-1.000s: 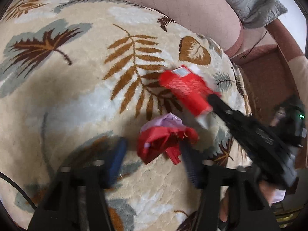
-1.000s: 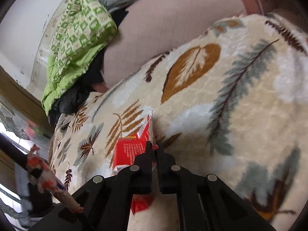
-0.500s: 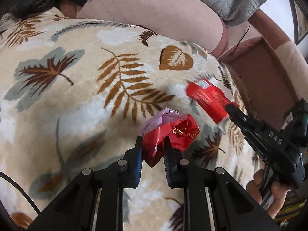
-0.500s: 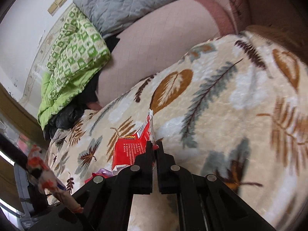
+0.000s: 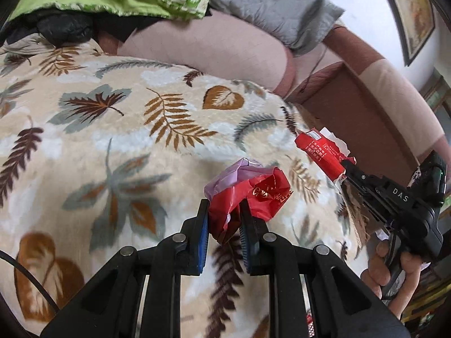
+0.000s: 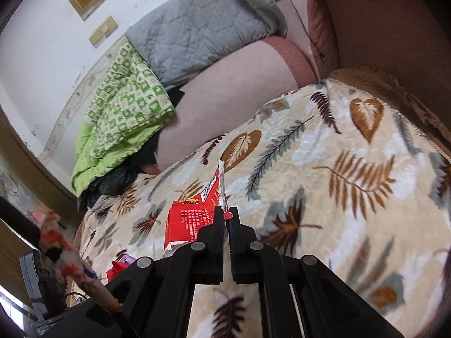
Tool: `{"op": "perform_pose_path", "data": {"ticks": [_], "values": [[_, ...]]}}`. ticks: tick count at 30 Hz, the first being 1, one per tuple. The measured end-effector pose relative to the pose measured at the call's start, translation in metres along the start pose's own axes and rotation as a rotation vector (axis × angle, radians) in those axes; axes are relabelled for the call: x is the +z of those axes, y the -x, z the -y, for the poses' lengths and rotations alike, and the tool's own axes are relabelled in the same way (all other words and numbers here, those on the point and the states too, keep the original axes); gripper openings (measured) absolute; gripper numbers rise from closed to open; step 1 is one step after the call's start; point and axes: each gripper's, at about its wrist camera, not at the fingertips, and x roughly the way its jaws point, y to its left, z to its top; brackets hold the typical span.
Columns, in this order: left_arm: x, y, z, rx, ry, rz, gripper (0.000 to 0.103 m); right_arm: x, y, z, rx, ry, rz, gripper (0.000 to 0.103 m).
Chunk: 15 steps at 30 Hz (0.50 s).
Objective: Collect trash
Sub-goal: 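Carry both red wrappers over the red wastebasket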
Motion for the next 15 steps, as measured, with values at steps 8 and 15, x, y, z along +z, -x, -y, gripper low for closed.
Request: {"op": "perform_pose_path", "data": {"ticks": [8, 15], "values": [[-0.043, 0.043, 0.014, -0.084, 0.013, 0.01, 0.019, -0.035, 0.089, 0.0, 0.024, -0.022, 0.104, 0.004], [-0.058, 0.084, 0.042, -0.096, -0.048, 0.064, 0.019, -0.055, 0.125, 0.0, 0.034, -0.028, 0.107, 0.004]]}}
